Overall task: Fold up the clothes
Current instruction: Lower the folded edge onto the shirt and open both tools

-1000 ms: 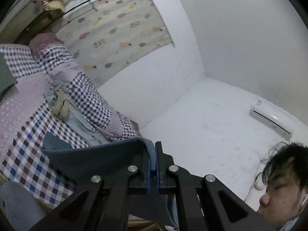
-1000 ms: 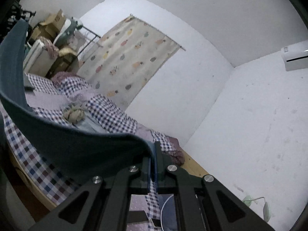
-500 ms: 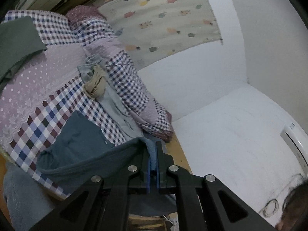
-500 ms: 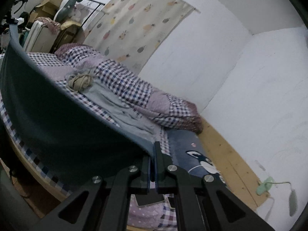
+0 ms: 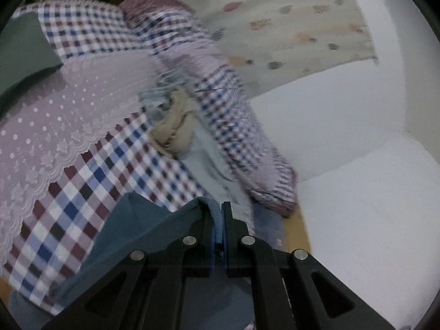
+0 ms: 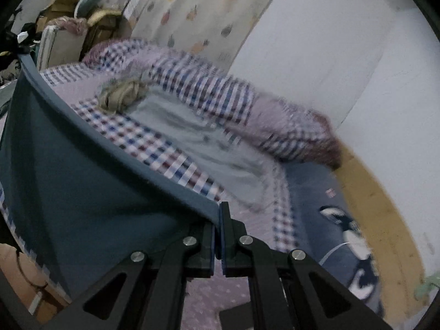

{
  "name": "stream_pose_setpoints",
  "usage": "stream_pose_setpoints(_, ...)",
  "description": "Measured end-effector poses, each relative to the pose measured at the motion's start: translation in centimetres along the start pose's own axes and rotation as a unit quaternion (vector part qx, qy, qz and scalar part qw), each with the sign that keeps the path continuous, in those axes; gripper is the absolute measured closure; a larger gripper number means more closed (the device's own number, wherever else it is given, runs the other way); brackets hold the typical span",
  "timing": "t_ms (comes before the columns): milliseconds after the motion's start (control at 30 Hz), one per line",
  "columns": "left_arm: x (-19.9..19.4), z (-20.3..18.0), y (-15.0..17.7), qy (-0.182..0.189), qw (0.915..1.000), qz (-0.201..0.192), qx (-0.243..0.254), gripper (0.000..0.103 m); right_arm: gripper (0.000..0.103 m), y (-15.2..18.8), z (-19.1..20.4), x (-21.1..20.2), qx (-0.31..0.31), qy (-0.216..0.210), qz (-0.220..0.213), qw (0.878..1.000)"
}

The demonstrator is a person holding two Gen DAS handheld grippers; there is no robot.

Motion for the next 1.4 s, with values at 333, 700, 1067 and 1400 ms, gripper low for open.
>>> stream_pose_setpoints(333, 17.1, 2.4, -3.6, -0.119, 0.9922, 0.038, -0.002, 0.101, 0.103, -1.4, -3.1, 17.5, 0.018, -0.063, 0.107, 0.992)
stream_pose_setpoints(700, 27.8, 5.7, -5.4, -0.166, 0.9836, 0.07, 0.014, 0.101, 0.103, 0.0, -3.3, 28.7, 0.046, -0.1, 0.176, 0.978)
stream_pose_setpoints(1067, 23.2, 7.7, -8.4, -0.035, 0.9991, -0.009, -0.023, 0.019, 0.046, 3.2, -7.1, 29.6, 0.163, 0.014, 0.163, 0.973)
stream_pose_setpoints(1400, 14.9, 6.2, 3.0, -0.025, 0.9876, -0.011, 0.154, 0.018, 0.041, -0.7, 2.2, 23.7, 0.331, -0.216, 0.04, 0.918)
Point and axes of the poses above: each gripper's, at about its wrist camera, not at the fingertips, and x roughly the way its jaws point, z to its left, y to its underside, the point moved 7 cm from there along x, roughly the way its jaws point, and after that the axes turned 12 degrees about -y, right-handed, at the moved point
